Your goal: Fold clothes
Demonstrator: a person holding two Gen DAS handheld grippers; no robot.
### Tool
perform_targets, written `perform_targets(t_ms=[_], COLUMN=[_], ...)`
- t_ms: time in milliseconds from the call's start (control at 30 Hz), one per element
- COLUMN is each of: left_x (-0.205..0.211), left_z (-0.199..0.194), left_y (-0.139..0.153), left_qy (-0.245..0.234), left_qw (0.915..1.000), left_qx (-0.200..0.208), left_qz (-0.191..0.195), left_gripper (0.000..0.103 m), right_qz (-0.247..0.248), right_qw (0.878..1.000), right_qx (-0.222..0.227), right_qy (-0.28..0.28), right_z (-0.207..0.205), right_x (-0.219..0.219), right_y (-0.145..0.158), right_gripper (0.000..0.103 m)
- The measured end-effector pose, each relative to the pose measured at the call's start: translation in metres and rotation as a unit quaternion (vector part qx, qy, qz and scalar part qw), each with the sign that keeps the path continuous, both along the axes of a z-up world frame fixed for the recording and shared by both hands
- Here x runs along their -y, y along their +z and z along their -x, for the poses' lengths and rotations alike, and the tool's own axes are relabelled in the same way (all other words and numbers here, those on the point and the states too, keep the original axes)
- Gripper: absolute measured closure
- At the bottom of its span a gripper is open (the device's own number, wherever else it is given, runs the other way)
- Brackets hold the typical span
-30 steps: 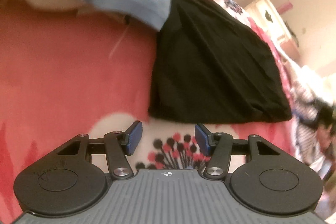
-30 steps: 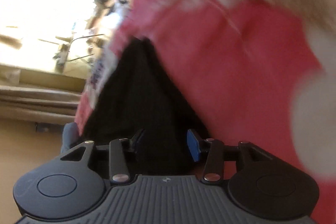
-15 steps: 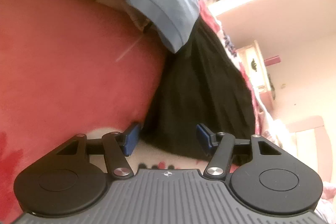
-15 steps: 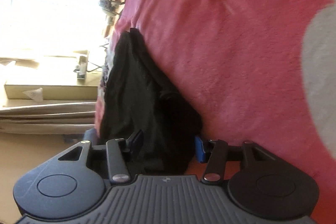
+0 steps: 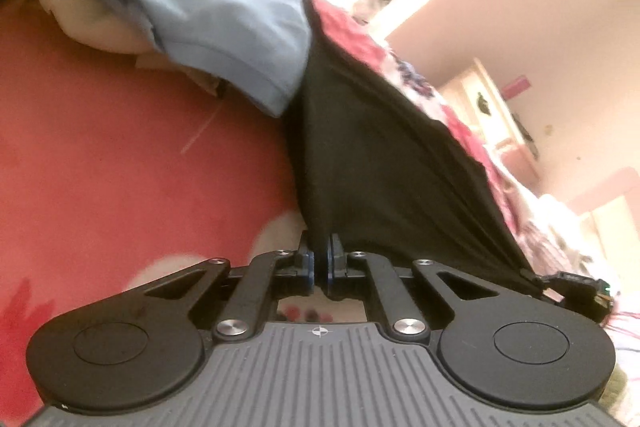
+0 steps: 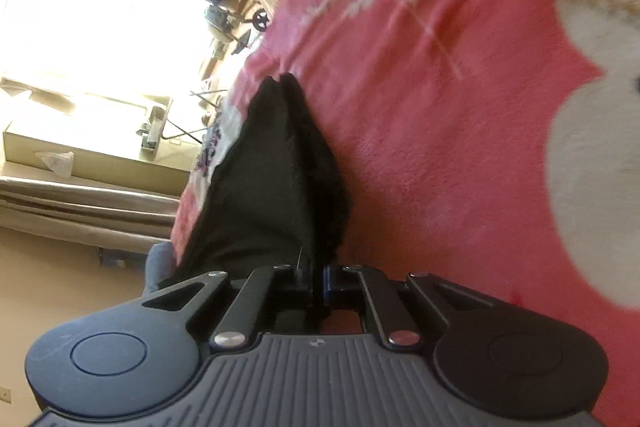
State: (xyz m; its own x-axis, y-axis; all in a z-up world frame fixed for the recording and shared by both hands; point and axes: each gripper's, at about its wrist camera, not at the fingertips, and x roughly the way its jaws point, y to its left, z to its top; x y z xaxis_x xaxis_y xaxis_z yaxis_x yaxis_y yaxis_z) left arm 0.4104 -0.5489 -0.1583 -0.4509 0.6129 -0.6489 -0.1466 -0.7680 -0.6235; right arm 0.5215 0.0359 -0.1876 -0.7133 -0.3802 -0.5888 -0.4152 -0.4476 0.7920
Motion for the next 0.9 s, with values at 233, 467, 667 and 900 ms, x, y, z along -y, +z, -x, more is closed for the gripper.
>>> perform_targets(t_ms=[233,467,667,900], left_x=[0.015,0.005,0.007,0.007], left_z=[-0.051,-0.094,-0.093,-0.085], left_y=[0.017,-0.029,-0.011,0.014], left_qy=[-0.078,-0.151,-0.17,-0.149], left_qw=[0.9957,0.9765,0.9681,0.969], left_qx=[0.047,0.086,0.065,0.01], left_qz=[0.02,0.127,0.172,0.197], left_gripper=[0.1,0.094,0.067,0.054], right_qz=[-0.009,-0.098,-0.258,-0.433], right_qw=[0.998,0.986,0.954,0.897], right_qx=[0.056,0.121,0.131,0.035], right_qy=[0.016,0.062,0.077,0.081], right_z=[-0.074,-0.123,-0.131,-0.125], right_x=[0.006,0.038,0.051,0.105], right_y=[0.019,-0.01,0.041,0.102], right_gripper=[0.099,0.098,0.065,0.018])
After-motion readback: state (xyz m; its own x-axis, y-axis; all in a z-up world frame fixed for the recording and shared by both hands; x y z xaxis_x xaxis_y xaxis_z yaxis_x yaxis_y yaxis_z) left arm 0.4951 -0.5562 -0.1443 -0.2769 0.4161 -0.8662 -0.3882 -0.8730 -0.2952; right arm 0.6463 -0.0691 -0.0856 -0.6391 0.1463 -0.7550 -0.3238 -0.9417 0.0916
